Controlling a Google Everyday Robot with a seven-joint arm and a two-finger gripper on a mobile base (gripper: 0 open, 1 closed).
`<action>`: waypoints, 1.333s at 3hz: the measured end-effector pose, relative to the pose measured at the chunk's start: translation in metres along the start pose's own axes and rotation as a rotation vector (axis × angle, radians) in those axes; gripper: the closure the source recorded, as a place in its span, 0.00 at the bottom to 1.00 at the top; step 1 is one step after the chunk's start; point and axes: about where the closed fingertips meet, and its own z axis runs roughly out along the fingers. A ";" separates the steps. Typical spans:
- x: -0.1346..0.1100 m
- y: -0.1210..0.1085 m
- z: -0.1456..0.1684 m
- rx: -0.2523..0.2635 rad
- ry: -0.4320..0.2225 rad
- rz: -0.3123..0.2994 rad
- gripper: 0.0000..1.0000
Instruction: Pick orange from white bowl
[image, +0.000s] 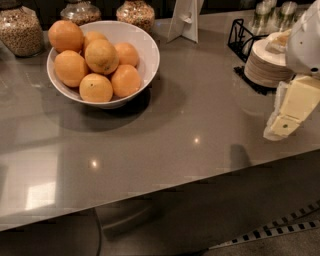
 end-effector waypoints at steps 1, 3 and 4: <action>-0.030 -0.014 -0.001 0.063 -0.113 -0.013 0.00; -0.125 -0.046 0.008 0.114 -0.343 -0.075 0.00; -0.181 -0.059 0.016 0.101 -0.431 -0.122 0.00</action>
Offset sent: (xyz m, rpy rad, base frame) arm 0.0762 0.1042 0.0423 0.3013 -0.2563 0.1352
